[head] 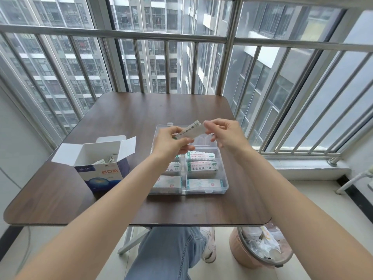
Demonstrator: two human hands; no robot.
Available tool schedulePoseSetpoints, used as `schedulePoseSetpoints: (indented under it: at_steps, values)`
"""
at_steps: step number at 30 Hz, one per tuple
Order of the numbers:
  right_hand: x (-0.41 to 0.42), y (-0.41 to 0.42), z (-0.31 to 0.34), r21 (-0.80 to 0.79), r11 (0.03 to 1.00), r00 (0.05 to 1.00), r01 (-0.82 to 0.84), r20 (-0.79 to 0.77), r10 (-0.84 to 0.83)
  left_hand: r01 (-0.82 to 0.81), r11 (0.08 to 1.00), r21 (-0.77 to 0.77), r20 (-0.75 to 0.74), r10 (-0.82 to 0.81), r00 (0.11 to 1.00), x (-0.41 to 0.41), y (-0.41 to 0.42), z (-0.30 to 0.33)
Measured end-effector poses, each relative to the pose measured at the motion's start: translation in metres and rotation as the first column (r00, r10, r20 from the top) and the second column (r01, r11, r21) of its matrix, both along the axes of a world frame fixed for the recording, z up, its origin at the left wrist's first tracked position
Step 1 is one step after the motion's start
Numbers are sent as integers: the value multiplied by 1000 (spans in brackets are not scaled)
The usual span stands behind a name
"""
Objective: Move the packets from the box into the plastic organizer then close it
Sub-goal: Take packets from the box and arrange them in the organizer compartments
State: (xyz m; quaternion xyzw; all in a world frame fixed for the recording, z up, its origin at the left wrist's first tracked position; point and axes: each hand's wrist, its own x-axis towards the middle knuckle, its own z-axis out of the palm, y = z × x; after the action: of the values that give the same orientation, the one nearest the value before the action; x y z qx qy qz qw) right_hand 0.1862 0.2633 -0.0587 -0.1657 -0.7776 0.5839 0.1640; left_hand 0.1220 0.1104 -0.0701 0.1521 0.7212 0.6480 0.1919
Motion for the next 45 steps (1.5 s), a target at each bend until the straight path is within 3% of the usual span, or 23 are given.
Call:
schedulePoseSetpoints:
  at_steps: [3,6,9,11,13,17,21,26,30,36,41,43,45]
  values:
    - [1,2,0,51,999,999,18,36,-20,34,999,19,-5,-34,999,0,1,-1]
    - [2,5,-4,-36,997,996,72,61,-69,26,997,73,64,-31,997,0,2,-2]
    - [5,5,-6,-255,965,998,57,18,-54,15,995,96,101,-25,995,0,3,-4]
    - [4,5,-7,-450,893,999,16,-35,-35,18,995,97,94,-27,995,-1,3,-5]
    - [3,6,-6,-524,852,999,20,-32,-43,-6,996,91,72,-1,997,-1,4,-6]
    - [-1,14,-15,-384,919,996,92,39,-83,-189,977,98,-33,193,981,-4,7,-3]
    - [-1,17,-29,-27,996,979,83,191,-77,-235,966,112,-63,243,968,-8,9,-2]
    - [-5,14,-37,371,929,955,11,271,-119,-265,961,73,13,265,964,-12,9,-11]
    - [-5,10,-38,530,847,956,-41,267,-122,-201,980,-7,2,201,980,-12,9,-14]
    - [-4,8,-41,634,766,940,-109,315,-127,-91,989,-114,-29,88,996,-11,10,-17]
    - [-5,11,-40,633,759,936,-153,340,-95,-73,987,-146,-71,63,995,-10,10,-16]
    - [-4,15,-39,611,782,948,-123,306,-90,-61,984,-170,-105,43,994,-11,10,-16]
    - [-2,17,-35,461,887,975,-37,211,-69,-21,982,-188,-126,-3,992,-11,10,-17]
